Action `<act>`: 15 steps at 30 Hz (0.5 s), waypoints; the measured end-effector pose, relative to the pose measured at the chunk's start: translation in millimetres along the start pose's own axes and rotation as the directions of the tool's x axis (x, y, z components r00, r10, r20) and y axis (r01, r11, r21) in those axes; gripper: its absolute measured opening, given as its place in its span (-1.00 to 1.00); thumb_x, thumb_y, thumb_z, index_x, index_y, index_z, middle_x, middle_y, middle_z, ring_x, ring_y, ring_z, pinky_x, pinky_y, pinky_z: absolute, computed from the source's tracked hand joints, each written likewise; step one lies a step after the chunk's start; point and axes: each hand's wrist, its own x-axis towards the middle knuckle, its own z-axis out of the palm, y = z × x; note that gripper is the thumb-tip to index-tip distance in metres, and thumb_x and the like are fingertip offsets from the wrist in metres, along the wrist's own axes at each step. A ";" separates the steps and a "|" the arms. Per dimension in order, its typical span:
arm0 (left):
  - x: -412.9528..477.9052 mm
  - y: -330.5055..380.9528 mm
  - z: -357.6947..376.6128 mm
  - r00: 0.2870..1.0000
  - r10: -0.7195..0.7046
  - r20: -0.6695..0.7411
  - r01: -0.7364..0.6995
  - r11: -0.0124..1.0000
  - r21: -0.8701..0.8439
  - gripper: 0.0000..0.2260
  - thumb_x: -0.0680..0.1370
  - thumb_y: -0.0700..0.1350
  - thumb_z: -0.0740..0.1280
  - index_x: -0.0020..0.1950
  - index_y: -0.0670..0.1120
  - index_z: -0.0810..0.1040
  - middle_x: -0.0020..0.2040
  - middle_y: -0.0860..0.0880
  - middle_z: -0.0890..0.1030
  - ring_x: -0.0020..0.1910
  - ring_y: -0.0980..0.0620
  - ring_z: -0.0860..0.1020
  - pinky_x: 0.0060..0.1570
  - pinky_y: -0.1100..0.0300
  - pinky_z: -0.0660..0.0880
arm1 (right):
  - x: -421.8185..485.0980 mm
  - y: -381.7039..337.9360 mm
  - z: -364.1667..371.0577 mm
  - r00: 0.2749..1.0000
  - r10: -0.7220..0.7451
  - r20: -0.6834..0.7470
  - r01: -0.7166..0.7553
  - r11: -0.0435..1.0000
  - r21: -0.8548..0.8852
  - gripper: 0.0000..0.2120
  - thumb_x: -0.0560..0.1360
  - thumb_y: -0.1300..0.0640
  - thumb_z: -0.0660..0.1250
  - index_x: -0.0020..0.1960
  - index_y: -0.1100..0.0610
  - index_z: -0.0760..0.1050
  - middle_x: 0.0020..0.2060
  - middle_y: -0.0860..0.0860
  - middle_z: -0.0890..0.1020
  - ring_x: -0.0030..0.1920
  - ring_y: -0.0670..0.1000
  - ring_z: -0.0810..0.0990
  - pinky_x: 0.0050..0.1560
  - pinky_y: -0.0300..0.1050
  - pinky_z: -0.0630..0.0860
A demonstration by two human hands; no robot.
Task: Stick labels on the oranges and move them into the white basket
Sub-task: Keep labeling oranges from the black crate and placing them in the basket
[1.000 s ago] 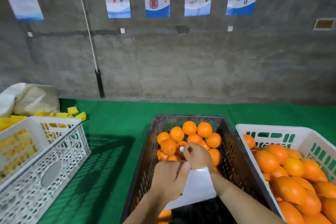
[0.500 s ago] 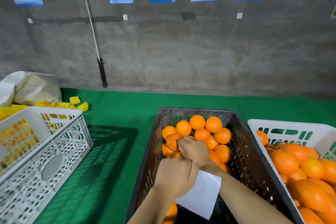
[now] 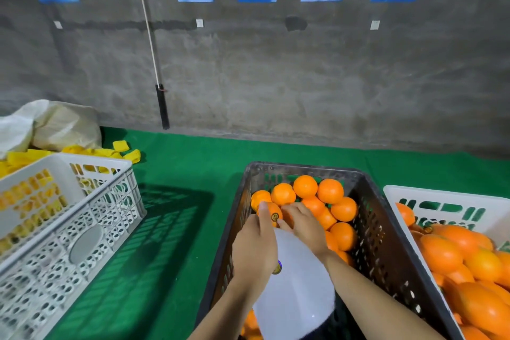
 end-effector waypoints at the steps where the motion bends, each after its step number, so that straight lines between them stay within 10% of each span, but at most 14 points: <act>1: 1.0 0.8 -1.5 0.999 -0.044 -0.028 0.042 0.996 -0.075 -0.44 0.53 0.46 -0.06 -0.30 0.04 0.38 -0.40 0.10 0.49 -0.40 0.15 0.45 -0.37 0.12 0.29 | 2.5 2.7 1.4 1.000 0.004 0.006 -0.004 0.999 -0.042 -0.54 0.59 -0.16 0.26 0.44 -0.02 0.39 0.35 -0.03 0.45 0.35 0.06 0.41 0.26 -0.09 0.40; 11: 8.0 6.7 -20.2 0.912 0.136 -0.386 -0.204 0.969 -0.139 -0.55 0.60 0.31 0.03 -0.34 0.04 0.21 -0.39 0.07 0.43 -0.47 0.11 0.33 -0.47 0.10 0.17 | -10.0 -25.4 -8.7 0.976 -0.067 0.208 0.106 0.978 -0.182 -0.93 0.59 0.06 0.21 0.02 0.02 0.32 0.25 0.22 0.43 0.27 0.22 0.41 0.36 0.07 0.35; 15: 9.1 5.2 -22.2 0.912 0.051 -0.407 -0.134 0.975 -0.177 -0.52 0.53 0.43 0.06 -0.38 0.09 0.20 -0.44 0.12 0.40 -0.47 0.11 0.32 -0.44 0.08 0.17 | -16.2 -13.8 -10.3 0.991 0.016 0.134 -0.029 0.995 0.096 -0.85 0.63 0.19 0.25 0.14 0.25 0.45 0.01 0.05 0.46 0.07 0.08 0.42 0.18 0.01 0.40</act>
